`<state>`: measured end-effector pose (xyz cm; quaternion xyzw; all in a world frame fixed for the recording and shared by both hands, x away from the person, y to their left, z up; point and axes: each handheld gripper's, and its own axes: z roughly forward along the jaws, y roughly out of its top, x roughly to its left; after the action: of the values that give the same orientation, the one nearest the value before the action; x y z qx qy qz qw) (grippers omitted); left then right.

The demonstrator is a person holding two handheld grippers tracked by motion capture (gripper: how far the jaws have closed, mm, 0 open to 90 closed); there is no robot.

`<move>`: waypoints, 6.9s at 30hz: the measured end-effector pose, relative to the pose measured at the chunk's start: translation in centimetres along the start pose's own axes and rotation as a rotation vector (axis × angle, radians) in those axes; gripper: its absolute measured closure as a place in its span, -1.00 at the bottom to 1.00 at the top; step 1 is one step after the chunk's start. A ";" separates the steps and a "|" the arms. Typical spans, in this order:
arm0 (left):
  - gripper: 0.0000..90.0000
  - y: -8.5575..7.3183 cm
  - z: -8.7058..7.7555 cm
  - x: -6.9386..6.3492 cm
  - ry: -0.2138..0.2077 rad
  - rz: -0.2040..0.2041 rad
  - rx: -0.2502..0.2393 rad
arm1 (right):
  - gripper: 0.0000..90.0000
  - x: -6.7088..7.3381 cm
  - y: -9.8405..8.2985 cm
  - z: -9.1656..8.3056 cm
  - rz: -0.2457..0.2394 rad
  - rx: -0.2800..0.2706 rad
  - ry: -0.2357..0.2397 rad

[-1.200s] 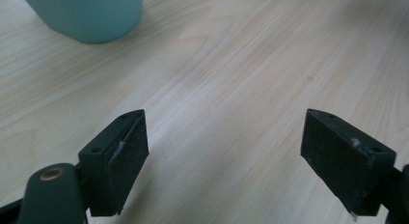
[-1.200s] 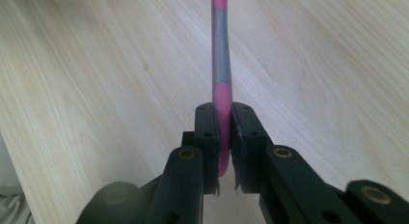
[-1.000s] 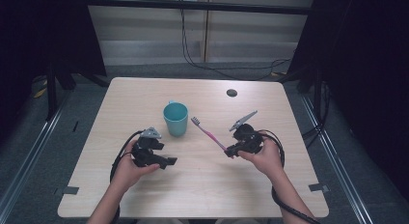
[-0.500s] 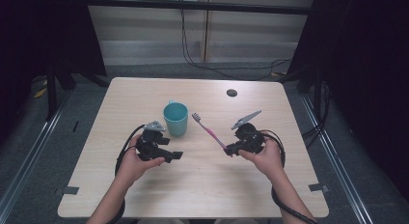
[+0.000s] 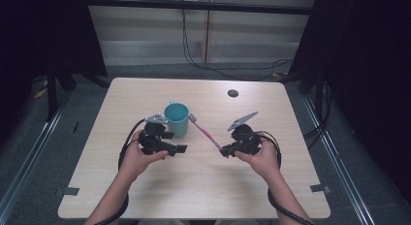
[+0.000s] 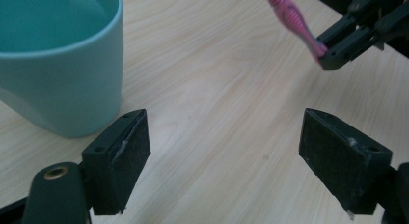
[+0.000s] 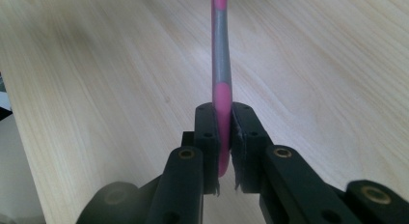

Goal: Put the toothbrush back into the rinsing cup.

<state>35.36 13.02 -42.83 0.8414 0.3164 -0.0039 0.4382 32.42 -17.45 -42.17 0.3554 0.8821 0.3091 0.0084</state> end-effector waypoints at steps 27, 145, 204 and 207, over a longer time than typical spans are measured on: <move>-0.30 1.6 0.7 -0.1 -0.021 -0.023 -0.047 | 0.83 0.8 0.7 0.5 -0.030 -0.015 0.014; 0.85 3.4 1.5 -1.5 -0.108 -0.217 -0.222 | 0.63 3.7 2.1 4.5 -0.065 -0.073 0.122; 0.86 3.0 -1.2 -0.1 -0.040 -0.214 -0.211 | -0.66 -1.4 -4.1 2.9 0.055 -0.112 -0.004; 0.86 3.0 -1.5 0.0 -0.032 -0.215 -0.213 | -0.67 -1.4 -4.4 3.0 0.036 -0.105 -0.011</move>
<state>36.56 12.91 -39.75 0.7510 0.3965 -0.0307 0.5271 31.43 -19.12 -47.34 0.3720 0.8580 0.3531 0.0264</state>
